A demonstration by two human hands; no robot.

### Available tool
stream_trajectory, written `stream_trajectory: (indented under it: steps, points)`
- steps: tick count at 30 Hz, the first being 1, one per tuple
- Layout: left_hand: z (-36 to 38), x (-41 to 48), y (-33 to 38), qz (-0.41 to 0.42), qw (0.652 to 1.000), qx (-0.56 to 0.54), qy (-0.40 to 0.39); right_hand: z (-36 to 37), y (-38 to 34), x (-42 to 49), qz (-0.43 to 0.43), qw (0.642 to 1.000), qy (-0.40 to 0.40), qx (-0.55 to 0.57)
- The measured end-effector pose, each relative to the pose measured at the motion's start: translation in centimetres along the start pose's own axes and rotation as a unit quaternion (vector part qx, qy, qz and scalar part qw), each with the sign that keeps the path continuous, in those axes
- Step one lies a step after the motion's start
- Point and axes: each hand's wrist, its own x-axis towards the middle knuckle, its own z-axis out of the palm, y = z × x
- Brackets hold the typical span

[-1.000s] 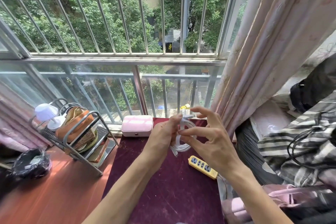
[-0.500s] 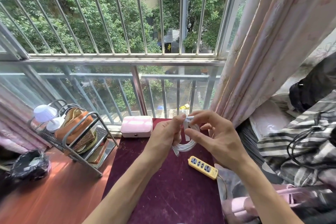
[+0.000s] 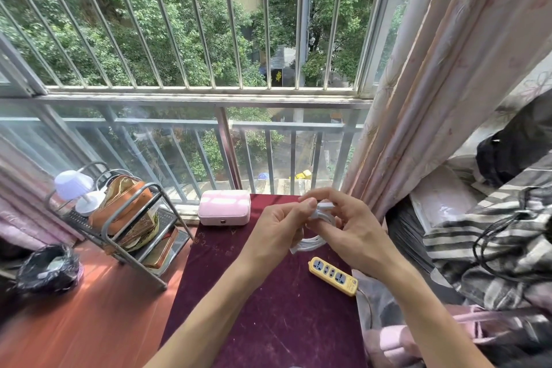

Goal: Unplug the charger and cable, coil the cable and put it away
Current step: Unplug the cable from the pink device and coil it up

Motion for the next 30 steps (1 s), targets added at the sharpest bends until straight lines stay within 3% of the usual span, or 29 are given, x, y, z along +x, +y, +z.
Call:
stream_trajectory:
  steps: [6,10,12,19,30]
  points:
    - [-0.2,-0.7,-0.3,0.004,1.0,-0.025,-0.01,-0.3,-0.2,-0.5,0.007,0.999,-0.013,0.041]
    - [-1.0,-1.0,-0.7,-0.012,1.0,-0.005,-0.026,-1.9,-1.2,-0.2,0.071,0.985,-0.145,0.059]
    - [-1.1,-1.1,-0.5,-0.012,0.999,0.001,-0.036,-2.5,-1.6,0.1,0.076,0.983,-0.163,0.039]
    - [-0.9,-1.2,-0.5,-0.05,0.995,0.021,-0.078,-0.7,-1.5,0.6,0.08,0.98,0.012,0.181]
    - [-0.5,-1.3,-0.7,-0.071,0.994,0.031,-0.078,-1.2,-0.8,0.8,0.075,0.982,0.064,0.163]
